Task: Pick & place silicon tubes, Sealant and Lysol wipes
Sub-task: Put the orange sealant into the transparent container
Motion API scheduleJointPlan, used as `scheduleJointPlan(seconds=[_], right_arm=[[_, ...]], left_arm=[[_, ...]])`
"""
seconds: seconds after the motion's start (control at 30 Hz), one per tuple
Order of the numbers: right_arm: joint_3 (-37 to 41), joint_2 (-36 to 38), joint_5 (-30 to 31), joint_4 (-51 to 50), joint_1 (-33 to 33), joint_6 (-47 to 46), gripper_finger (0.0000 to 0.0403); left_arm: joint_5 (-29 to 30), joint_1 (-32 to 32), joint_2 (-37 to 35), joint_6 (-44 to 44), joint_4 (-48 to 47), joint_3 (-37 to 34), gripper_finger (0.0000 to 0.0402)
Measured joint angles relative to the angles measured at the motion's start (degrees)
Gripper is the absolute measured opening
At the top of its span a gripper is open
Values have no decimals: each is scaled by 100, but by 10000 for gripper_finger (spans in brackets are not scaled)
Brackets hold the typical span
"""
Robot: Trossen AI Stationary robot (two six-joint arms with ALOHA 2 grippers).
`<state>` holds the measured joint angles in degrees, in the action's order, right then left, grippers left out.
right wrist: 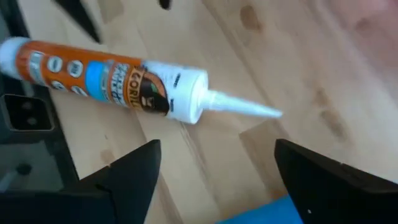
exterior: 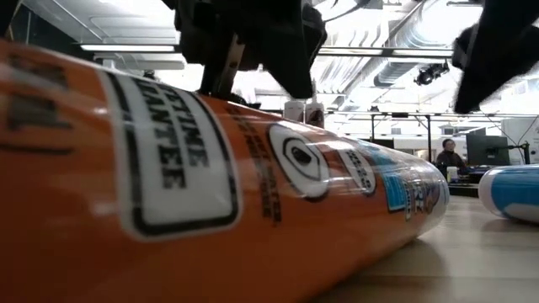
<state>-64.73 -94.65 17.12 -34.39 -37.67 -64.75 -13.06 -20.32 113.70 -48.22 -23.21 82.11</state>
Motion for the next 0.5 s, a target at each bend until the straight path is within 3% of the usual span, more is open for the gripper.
scheduleJointPlan(seconds=[0.23,0.5], right_arm=[[0,-614,285,581,-293,-954,225],[-2,-1014,133,1254,-326,-970,97]], left_arm=[[484,-298,-3,1,336,0,334],[764,-493,22,-261,383,1,335]])
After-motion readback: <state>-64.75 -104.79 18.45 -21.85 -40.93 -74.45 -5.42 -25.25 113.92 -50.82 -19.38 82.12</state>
